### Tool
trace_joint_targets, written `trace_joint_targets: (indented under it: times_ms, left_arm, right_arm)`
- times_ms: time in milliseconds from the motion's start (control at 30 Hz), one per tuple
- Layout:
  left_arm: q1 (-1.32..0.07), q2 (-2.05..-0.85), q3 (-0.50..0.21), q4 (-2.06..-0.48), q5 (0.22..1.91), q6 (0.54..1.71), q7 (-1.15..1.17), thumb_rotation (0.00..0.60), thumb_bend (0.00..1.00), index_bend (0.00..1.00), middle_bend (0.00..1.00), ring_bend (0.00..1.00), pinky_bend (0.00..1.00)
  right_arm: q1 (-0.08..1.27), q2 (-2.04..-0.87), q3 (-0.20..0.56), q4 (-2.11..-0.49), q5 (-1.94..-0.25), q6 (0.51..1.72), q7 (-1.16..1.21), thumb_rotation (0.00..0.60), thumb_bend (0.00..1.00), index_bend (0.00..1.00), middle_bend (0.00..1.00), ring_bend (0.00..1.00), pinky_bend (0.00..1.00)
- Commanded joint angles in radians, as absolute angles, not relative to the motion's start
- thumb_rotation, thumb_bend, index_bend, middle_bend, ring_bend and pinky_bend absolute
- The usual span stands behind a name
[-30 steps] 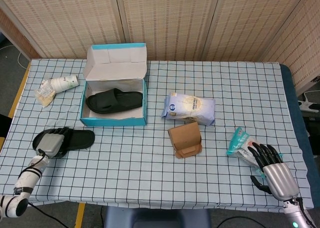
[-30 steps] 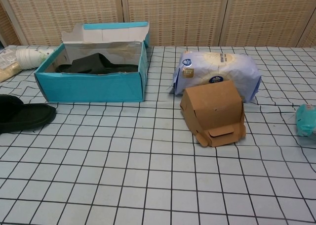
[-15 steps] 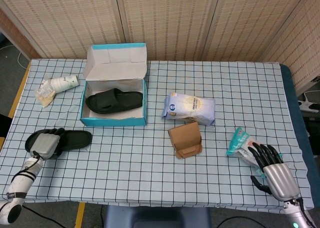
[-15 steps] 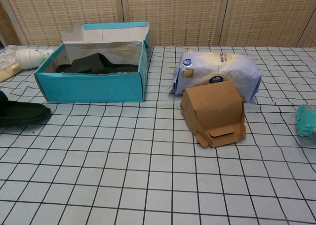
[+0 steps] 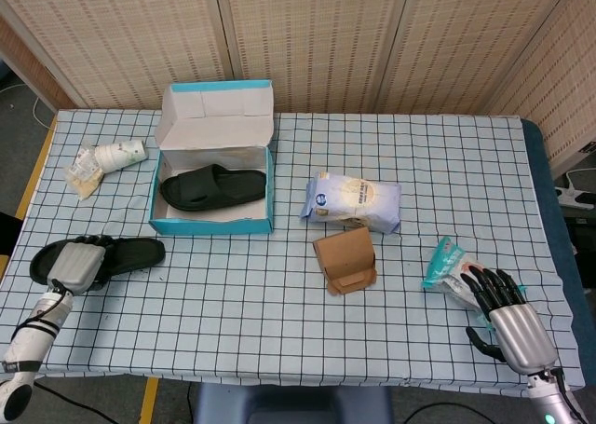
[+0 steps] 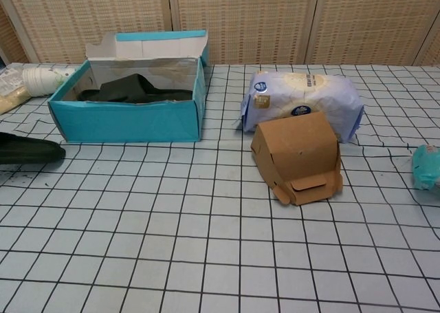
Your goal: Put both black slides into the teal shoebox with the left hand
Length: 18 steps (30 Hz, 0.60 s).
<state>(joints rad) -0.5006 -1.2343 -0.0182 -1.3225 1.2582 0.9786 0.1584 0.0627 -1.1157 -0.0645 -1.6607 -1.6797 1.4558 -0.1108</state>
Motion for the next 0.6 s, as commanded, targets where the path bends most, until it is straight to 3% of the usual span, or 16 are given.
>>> trace_joint_targets:
  times_ms: [33,367,600]
  left_arm:
    - [-0.499,-1.192,-0.045,-1.377,1.303,1.035,0.110,0.600,0.66,0.45,0.55,0.49,0.63]
    - [-0.512,-1.087,-0.097,-1.496,1.371,1.099,0.034,0.600,0.66,0.45,0.56,0.49,0.63]
    - [-0.525,-1.051,-0.129,-1.532,1.396,1.128,0.018,0.600,0.74,0.46,0.56,0.49,0.63]
  right_arm:
    - [0.063,-1.116,-0.064,-1.660,-1.678,1.454,-0.111,0.575,0.24,0.00,0.00,0.00,0.00]
    - [0.065,-1.119,-0.063,-1.660,-1.674,1.448,-0.118,0.575,0.24,0.00,0.00,0.00,0.00]
    - [0.065,-1.118,-0.063,-1.660,-1.672,1.447,-0.119,0.575,0.24,0.00,0.00,0.00,0.00]
